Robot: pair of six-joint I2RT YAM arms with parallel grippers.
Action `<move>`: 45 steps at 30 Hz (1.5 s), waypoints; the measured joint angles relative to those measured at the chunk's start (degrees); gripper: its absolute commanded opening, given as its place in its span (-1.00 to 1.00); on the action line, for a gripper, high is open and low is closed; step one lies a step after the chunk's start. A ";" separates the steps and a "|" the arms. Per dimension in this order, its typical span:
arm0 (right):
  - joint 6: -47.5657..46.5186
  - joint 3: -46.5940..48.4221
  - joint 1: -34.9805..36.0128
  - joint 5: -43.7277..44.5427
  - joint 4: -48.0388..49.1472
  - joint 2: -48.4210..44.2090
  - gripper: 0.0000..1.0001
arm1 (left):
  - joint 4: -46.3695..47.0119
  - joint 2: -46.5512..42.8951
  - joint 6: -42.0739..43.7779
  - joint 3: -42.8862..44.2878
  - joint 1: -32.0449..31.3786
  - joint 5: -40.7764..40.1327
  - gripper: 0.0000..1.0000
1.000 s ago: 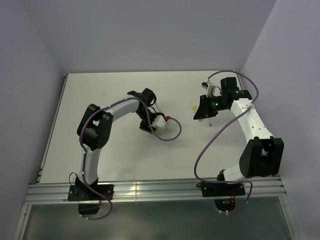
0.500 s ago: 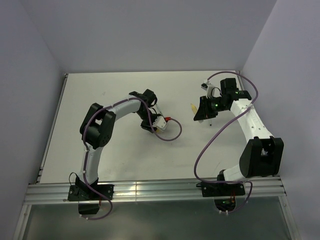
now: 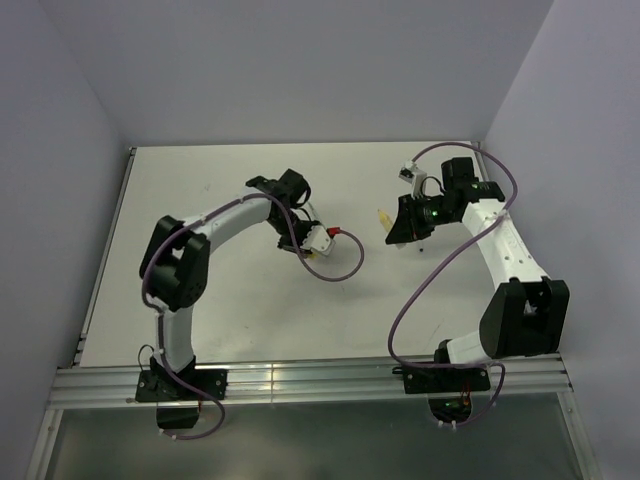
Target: Insert the pens into the pen caps
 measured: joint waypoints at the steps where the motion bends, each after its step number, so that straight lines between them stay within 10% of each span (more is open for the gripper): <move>1: -1.20 0.00 0.24 -0.26 -0.76 -0.37 -1.00 | -0.68 -2.01 -0.70 0.00 -0.07 0.02 -1.00; 20: -11.50 2.99 23.67 3.87 -9.18 -2.71 -1.00 | -9.25 -20.76 -14.84 3.58 0.02 6.23 -1.00; 34: -5.57 11.67 23.43 -21.03 -9.35 5.05 -1.00 | 61.09 -63.47 -22.58 -54.47 -3.69 -13.62 -0.99; 45: -0.96 17.03 24.87 -33.07 -9.29 12.09 -1.00 | 113.98 -55.04 -3.72 -72.78 -6.51 -24.30 -0.99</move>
